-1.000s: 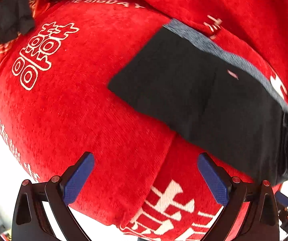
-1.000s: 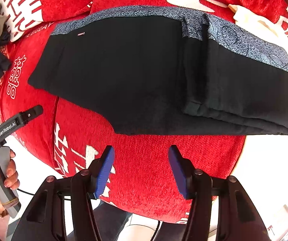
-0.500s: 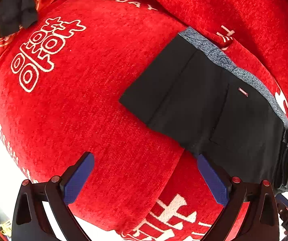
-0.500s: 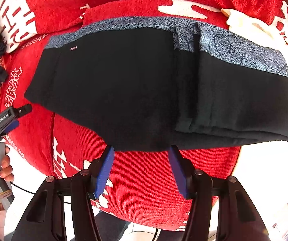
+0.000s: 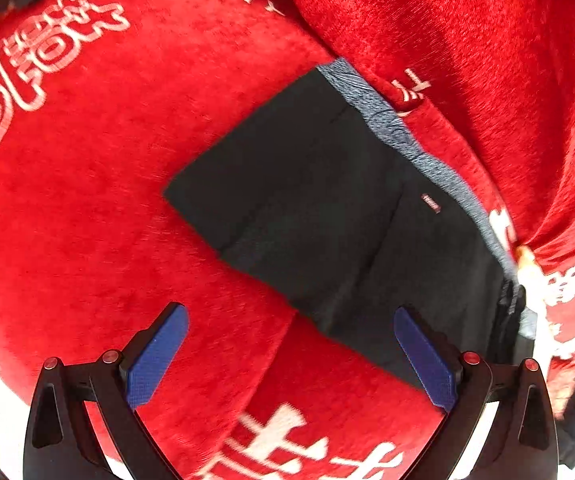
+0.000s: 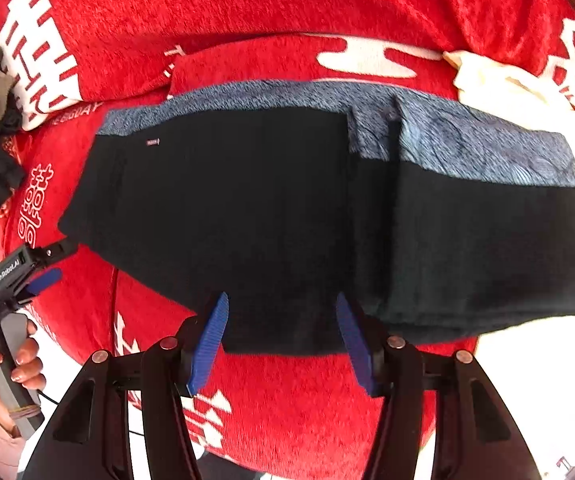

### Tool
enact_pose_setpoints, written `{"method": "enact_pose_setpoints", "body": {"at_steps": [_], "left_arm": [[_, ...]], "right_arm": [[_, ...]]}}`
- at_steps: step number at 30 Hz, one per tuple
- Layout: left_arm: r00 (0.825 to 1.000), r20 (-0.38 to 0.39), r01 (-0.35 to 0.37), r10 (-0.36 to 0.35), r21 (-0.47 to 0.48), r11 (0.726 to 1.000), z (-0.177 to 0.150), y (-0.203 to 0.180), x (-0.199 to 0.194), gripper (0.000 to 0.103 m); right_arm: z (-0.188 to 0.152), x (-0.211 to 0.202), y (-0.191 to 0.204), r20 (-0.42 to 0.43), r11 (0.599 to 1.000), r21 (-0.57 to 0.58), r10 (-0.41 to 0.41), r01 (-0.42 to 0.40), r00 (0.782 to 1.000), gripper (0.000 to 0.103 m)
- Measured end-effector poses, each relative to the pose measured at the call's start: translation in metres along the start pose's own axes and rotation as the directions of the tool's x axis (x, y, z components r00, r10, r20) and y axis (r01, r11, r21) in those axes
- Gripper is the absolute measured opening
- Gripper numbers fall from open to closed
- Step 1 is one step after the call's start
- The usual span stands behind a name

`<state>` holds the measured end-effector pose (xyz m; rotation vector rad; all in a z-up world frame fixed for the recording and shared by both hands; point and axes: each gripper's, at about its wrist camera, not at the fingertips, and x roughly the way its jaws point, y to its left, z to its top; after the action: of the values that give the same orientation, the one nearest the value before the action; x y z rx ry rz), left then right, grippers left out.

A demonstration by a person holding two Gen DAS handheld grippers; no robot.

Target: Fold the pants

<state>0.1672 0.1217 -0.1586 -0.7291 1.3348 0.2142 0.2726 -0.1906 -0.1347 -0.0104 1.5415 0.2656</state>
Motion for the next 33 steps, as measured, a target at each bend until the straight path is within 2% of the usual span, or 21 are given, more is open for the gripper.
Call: {"method": "enact_pose_setpoints", "body": {"at_steps": [4, 9, 15, 16, 19, 20, 21, 23, 25, 26, 27, 28, 30, 31, 32, 33], "left_arm": [[0.995, 0.015, 0.103, -0.102, -0.047, 0.994, -0.002, -0.002, 0.007, 0.103], [0.97, 0.088, 0.233, -0.225, -0.099, 0.967, 0.006, 0.002, 0.017, 0.103], [0.952, 0.138, 0.292, -0.274, -0.139, 0.946, 0.013, 0.001, 0.019, 0.103], [0.943, 0.148, 0.318, -0.298, -0.139, 0.938, 0.014, -0.002, 0.015, 0.103], [0.924, 0.193, 0.351, -0.33, -0.082, 0.933, 0.017, -0.014, 0.001, 0.103], [0.929, 0.195, 0.332, -0.316, -0.058, 0.941, 0.019, -0.018, 0.003, 0.103], [0.946, 0.175, 0.286, -0.273, -0.052, 0.957, 0.022, -0.022, 0.01, 0.103], [0.97, 0.129, 0.219, -0.207, -0.081, 0.972, 0.028, -0.022, 0.028, 0.101], [0.975, 0.137, 0.186, -0.173, -0.093, 0.978, 0.028, -0.021, 0.03, 0.098], [0.977, 0.149, 0.165, -0.15, -0.088, 0.982, 0.028, -0.024, 0.028, 0.083], [0.985, 0.151, 0.1, -0.088, -0.072, 0.992, 0.028, -0.029, 0.027, 0.059], [0.99, 0.144, 0.011, -0.004, -0.051, 0.999, 0.029, -0.033, 0.029, 0.048], [0.986, 0.159, -0.042, 0.04, 0.004, 0.999, 0.028, -0.04, 0.027, 0.037], [0.981, 0.182, -0.086, 0.074, 0.06, 0.994, 0.026, -0.049, 0.023, 0.035], [0.967, 0.223, -0.162, 0.127, 0.149, 0.976, 0.022, -0.064, 0.019, 0.034], [0.947, 0.274, -0.234, 0.168, 0.23, 0.944, 0.015, -0.078, 0.015, 0.033]], "right_arm": [[0.005, 0.021, 0.003, -0.013, 0.999, -0.02, 0.026, -0.026, 1.0, 0.061], [0.0, 0.032, 0.007, -0.002, 0.996, -0.083, 0.023, -0.023, 1.0, 0.063], [-0.002, 0.032, 0.006, 0.01, 0.995, -0.096, 0.035, -0.034, 0.999, 0.065], [-0.002, 0.032, 0.006, 0.012, 0.995, -0.097, 0.036, -0.035, 0.999, 0.065], [-0.003, 0.032, 0.007, 0.016, 0.994, -0.103, 0.034, -0.032, 0.999, 0.065], [-0.003, 0.031, 0.006, 0.017, 0.994, -0.104, 0.035, -0.033, 0.999, 0.065], [-0.004, 0.031, 0.006, 0.017, 0.994, -0.104, 0.037, -0.035, 0.999, 0.065], [-0.004, 0.031, 0.006, 0.016, 0.993, -0.111, 0.039, -0.037, 0.999, 0.065], [-0.003, 0.031, 0.007, 0.01, 0.992, -0.12, 0.037, -0.036, 0.999, 0.065], [-0.003, 0.031, 0.008, 0.006, 0.992, -0.124, 0.036, -0.035, 0.999, 0.065], [-0.002, 0.03, 0.009, 0.0, 0.991, -0.129, 0.036, -0.036, 0.999, 0.065], [0.0, 0.03, 0.009, -0.006, 0.991, -0.132, 0.039, -0.039, 0.999, 0.065], [0.004, 0.025, 0.009, -0.009, 0.991, -0.127, 0.05, -0.05, 0.999, 0.065], [0.007, 0.02, 0.008, 0.0, 0.991, -0.123, 0.06, -0.06, 0.998, 0.065], [0.01, 0.013, 0.008, 0.011, 0.99, -0.121, 0.071, -0.069, 0.997, 0.065], [0.017, 0.004, 0.007, 0.024, 0.989, -0.119, 0.087, -0.084, 0.996, 0.065]]}}
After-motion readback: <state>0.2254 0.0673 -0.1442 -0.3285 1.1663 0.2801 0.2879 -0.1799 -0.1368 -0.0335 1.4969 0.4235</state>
